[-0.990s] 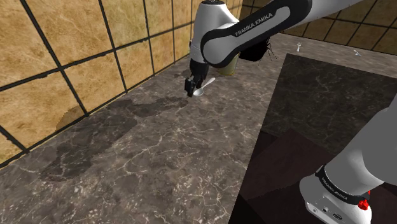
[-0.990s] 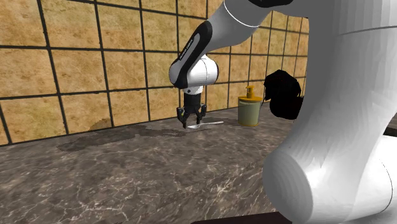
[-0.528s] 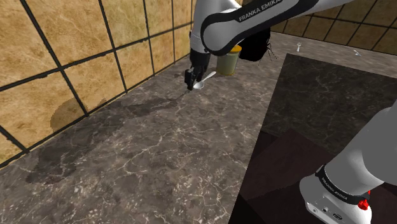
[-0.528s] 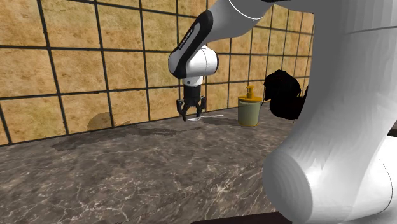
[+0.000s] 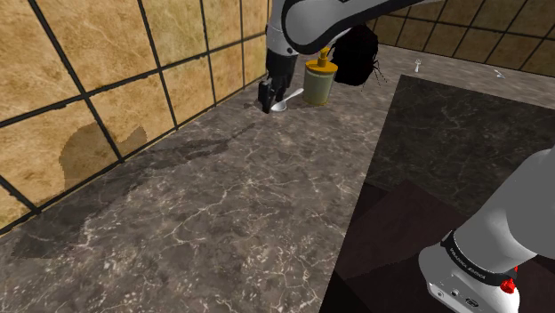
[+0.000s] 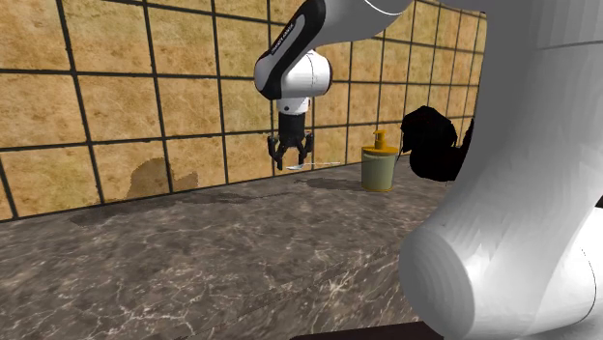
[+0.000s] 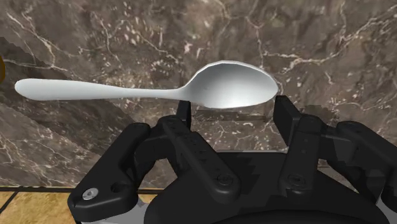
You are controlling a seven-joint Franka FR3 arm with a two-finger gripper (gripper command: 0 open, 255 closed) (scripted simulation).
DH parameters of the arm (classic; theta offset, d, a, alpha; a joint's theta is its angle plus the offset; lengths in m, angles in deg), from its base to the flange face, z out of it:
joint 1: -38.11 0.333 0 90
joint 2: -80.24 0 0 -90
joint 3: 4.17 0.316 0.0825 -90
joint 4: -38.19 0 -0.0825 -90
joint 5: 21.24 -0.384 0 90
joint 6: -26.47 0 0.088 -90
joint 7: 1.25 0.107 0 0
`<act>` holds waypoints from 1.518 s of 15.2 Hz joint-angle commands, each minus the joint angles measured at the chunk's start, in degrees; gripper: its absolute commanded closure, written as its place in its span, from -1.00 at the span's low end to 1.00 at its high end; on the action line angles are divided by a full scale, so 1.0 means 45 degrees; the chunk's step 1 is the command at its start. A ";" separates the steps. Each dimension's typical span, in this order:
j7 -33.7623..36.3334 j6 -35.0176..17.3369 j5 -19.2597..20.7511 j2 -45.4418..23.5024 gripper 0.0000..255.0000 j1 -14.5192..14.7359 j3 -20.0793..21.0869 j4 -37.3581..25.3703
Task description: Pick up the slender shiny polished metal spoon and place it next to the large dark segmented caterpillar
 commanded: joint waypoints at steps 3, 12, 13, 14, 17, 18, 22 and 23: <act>-0.0054 0.0664 -0.0080 0.0234 1.00 -0.0001 0.0010 -0.0430; -0.0157 0.2150 -0.0190 0.0531 1.00 -0.0009 0.0011 -0.1629; -0.0165 0.2318 -0.0197 0.0550 1.00 -0.0009 0.0011 -0.1778; -0.0173 0.2485 -0.0204 0.0567 1.00 -0.0009 0.0012 -0.1929; -0.0194 0.2992 -0.0220 0.0600 1.00 -0.0009 0.0013 -0.2404; -0.0199 0.3162 -0.0223 0.0605 1.00 -0.0009 0.0013 -0.2568; -0.0217 0.3848 -0.0229 0.0597 1.00 -0.0005 0.0016 -0.3263; -0.0221 0.4021 -0.0229 0.0587 1.00 -0.0004 0.0018 -0.3446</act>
